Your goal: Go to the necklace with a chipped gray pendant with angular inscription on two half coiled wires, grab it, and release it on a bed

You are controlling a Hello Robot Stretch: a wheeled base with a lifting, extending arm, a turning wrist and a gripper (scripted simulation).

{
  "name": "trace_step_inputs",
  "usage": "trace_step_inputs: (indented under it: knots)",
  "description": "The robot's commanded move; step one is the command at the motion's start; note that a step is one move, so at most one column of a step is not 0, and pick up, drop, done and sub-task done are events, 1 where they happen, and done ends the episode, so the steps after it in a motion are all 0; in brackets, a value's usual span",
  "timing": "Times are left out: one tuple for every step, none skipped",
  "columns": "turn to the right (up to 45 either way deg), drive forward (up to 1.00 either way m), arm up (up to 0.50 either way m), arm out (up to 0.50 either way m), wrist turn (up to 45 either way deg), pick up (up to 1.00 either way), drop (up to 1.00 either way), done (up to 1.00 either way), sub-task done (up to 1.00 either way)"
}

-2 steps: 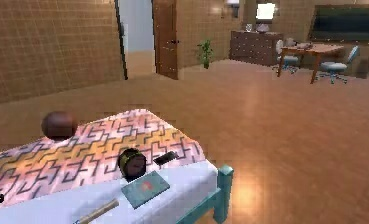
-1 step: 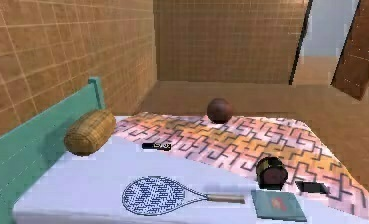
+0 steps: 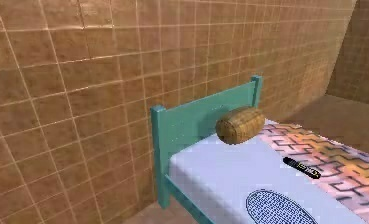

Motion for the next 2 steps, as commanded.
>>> trace_step_inputs:
  knots:
    - [-36.0, 0.00, 0.00, 0.00, 0.0, 0.00, 0.00, 0.00, 0.00]
    - [0.0, 0.00, 0.00, 0.48, 0.0, 0.00, 0.00, 0.00, 0.00]
